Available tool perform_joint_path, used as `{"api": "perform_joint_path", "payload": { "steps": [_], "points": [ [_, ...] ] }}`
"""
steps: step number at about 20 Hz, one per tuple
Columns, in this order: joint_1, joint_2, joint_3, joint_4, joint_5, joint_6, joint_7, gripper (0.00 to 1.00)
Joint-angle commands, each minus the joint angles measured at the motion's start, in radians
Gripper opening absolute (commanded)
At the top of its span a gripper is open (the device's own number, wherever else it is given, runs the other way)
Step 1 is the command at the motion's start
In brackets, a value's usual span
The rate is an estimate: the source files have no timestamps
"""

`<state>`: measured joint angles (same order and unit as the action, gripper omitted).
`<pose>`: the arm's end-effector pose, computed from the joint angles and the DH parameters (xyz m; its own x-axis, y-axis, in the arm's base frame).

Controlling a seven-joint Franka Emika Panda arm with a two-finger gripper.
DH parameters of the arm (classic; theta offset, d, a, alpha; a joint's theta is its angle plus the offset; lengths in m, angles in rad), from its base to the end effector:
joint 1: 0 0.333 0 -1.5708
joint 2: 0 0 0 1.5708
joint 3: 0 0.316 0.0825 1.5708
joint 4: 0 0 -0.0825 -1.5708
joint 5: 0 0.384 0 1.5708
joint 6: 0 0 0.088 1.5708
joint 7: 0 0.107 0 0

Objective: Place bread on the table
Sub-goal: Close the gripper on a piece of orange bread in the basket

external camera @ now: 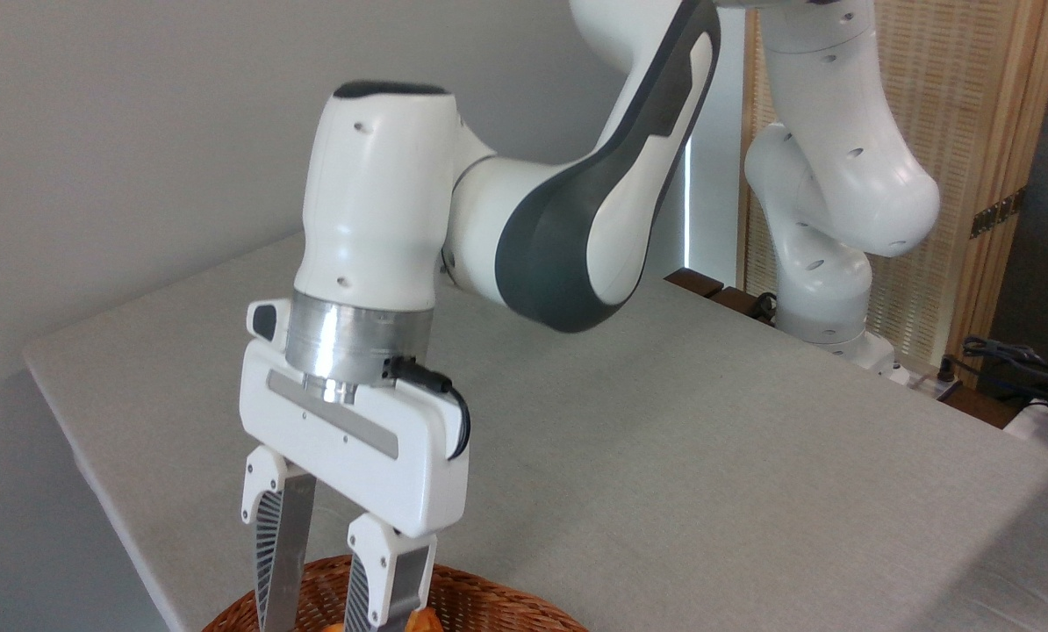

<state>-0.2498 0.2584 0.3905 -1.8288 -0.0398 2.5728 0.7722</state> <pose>0.6567 0.0735 0.4578 0.7257 -0.6178 0.3029 -0.5014 -0.7763 -0.3821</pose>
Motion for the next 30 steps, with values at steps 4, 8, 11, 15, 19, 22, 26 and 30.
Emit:
{"api": "perform_joint_path", "payload": {
  "steps": [4, 8, 11, 15, 19, 22, 26, 30],
  "points": [
    [-0.005, 0.015, 0.011, 0.01, 0.032, 0.012, 0.084, 1.0],
    [0.012, 0.013, 0.011, 0.01, 0.035, 0.012, 0.09, 1.0],
    [0.01, 0.015, 0.01, 0.008, 0.037, 0.01, 0.094, 1.0],
    [0.01, 0.03, 0.002, 0.008, 0.035, 0.01, 0.091, 1.0],
    [0.01, 0.035, -0.001, 0.01, 0.035, 0.012, 0.085, 1.0],
    [0.01, 0.035, -0.001, 0.008, 0.035, 0.01, 0.094, 0.63],
    [0.009, 0.033, -0.001, 0.008, 0.035, 0.01, 0.096, 0.42],
    [0.009, 0.032, -0.001, 0.008, 0.035, 0.01, 0.096, 0.42]
  ]
}}
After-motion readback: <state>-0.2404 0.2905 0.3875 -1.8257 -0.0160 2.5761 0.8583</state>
